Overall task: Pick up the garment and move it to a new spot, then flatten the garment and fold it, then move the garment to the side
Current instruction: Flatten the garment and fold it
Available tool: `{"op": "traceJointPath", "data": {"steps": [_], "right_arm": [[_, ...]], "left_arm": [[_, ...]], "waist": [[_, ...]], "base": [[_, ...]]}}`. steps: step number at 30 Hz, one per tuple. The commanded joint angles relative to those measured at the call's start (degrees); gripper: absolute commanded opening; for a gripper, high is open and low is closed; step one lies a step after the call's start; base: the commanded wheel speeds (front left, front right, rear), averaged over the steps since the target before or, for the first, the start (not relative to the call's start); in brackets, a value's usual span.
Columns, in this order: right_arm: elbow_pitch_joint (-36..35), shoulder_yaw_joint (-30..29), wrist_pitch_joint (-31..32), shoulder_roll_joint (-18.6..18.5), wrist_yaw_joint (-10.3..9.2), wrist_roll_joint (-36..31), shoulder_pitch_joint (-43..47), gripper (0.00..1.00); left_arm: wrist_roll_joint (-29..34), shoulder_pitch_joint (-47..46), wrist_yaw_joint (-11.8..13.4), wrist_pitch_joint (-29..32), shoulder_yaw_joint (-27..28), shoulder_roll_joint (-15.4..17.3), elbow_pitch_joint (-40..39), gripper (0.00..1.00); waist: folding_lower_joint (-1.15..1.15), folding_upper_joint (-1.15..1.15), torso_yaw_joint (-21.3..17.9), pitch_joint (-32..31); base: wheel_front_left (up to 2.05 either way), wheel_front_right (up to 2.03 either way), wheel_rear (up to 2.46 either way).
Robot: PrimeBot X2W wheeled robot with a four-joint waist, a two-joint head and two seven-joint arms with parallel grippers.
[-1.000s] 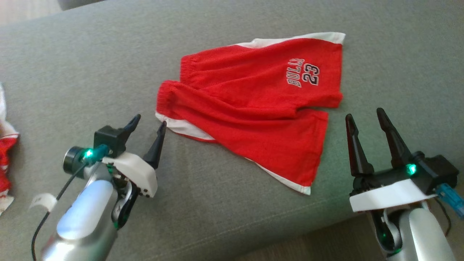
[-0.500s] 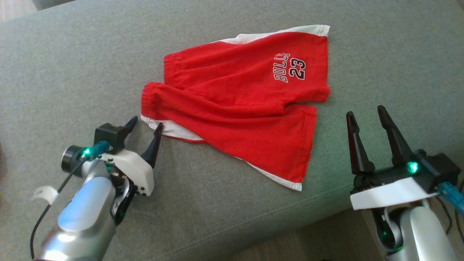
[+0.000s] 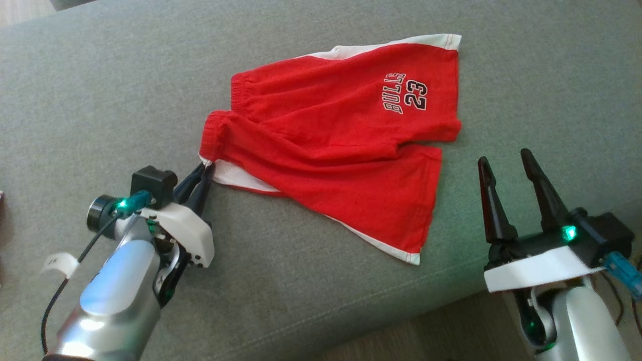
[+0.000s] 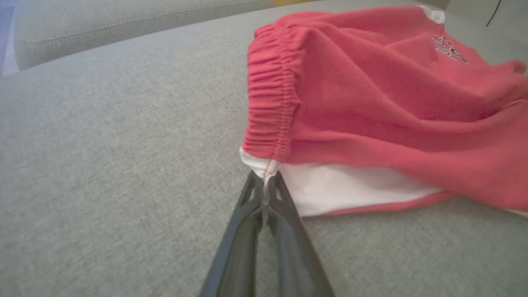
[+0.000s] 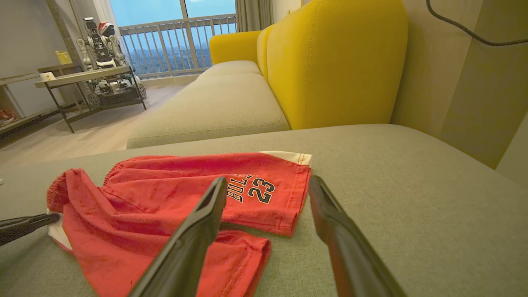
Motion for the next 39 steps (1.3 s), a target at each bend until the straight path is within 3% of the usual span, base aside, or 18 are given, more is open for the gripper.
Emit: {"op": "traceJointPath", "data": {"steps": [1, 10, 26, 39], "right_arm": [[-1.03, 1.07, -0.51, -0.56, -0.02, -0.30, -0.70, 1.00], [4.53, 7.49, 3.60, -0.56, -0.02, 0.84, 4.58, 1.00], [9.96, 10.78, 13.86, -0.56, -0.02, 2.13, 7.96, 1.00], [14.74, 11.75, 12.85, -0.56, -0.02, 7.70, 5.67, 1.00]], "left_arm": [[-0.13, -1.63, -0.07, -0.66, 1.71, 1.82, -2.15, 0.00], [0.35, 1.31, 1.08, -0.71, 2.74, 2.96, -8.51, 0.00], [0.28, 2.12, 1.90, -0.72, 1.97, 2.32, -9.93, 0.00], [0.00, 2.04, 2.23, -0.57, 1.54, 3.09, -10.62, 0.00]], "waist": [[0.00, 0.00, 0.20, -0.29], [0.00, 0.00, 1.57, -1.14], [0.00, 0.00, 2.05, -2.48], [0.00, 0.00, 2.30, -2.27]], "base": [[0.00, 0.00, 0.00], [0.00, 0.00, 0.00], [0.00, 0.00, 0.00], [0.00, 0.00, 0.00]]}}
